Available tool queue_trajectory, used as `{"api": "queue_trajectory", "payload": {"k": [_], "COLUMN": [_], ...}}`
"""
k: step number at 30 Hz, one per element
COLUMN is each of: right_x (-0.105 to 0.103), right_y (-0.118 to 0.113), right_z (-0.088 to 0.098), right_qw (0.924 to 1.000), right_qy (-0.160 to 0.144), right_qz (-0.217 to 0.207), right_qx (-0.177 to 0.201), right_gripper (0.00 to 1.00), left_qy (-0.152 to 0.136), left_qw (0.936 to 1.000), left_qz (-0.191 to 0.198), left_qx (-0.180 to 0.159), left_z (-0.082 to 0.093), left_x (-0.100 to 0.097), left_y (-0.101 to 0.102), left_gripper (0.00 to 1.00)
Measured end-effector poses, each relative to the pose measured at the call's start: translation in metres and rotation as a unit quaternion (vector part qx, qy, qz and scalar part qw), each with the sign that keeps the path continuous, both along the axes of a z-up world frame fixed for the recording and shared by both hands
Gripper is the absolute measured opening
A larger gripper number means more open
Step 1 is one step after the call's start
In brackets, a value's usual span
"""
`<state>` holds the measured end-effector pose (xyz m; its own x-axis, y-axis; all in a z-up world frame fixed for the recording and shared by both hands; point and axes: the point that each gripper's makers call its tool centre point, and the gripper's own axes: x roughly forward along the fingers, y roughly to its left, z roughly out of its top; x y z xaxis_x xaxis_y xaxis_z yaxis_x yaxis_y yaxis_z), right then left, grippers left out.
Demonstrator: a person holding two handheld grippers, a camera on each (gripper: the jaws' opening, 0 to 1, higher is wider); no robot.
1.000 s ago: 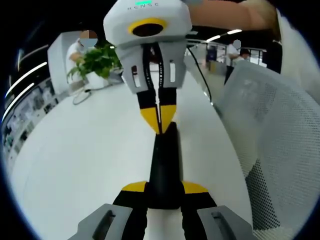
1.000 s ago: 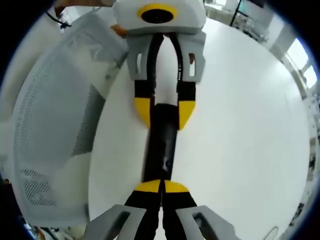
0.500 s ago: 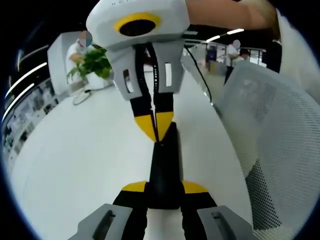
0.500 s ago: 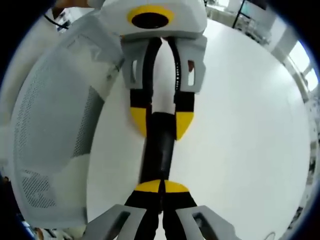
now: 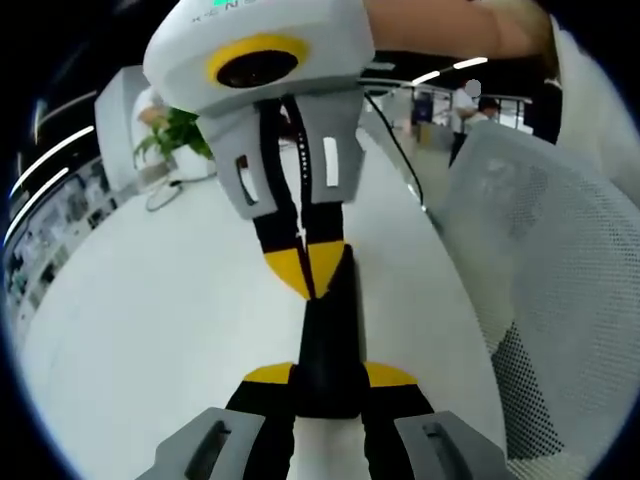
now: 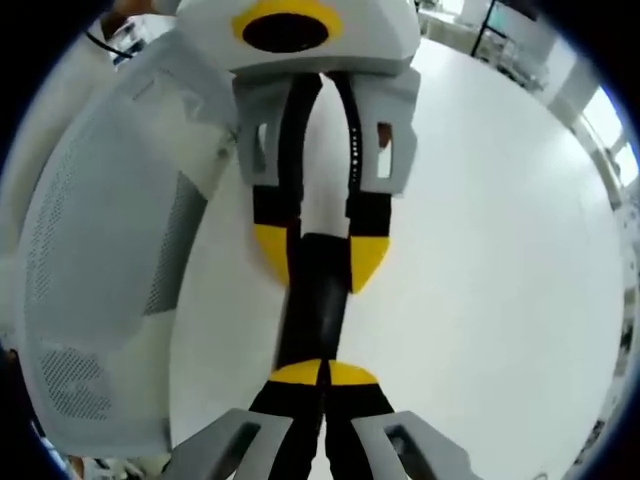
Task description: Press the specified remote control buttons in sequence, fully releasing each button before pressing the next.
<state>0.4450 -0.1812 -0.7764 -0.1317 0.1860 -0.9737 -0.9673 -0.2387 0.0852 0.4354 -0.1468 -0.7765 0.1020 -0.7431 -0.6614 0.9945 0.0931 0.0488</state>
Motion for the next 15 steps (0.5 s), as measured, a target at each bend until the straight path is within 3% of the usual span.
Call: {"api": "queue_trajectory", "payload": {"k": [15], "right_x": [0.0007], "right_y": [0.0002], "right_z": [-0.0018], "right_qw": [0.9998], "right_qy": [0.003], "right_qz": [0.009], "right_qx": [-0.015], "right_gripper": [0.0], "left_qy": [-0.004], "left_qw": [1.0], "left_qz": [0.0], "left_qx": [-0.002], "left_z": [-0.0009], "left_x": [0.0016], "left_y": [-0.0008], "left_gripper": [0.23]}}
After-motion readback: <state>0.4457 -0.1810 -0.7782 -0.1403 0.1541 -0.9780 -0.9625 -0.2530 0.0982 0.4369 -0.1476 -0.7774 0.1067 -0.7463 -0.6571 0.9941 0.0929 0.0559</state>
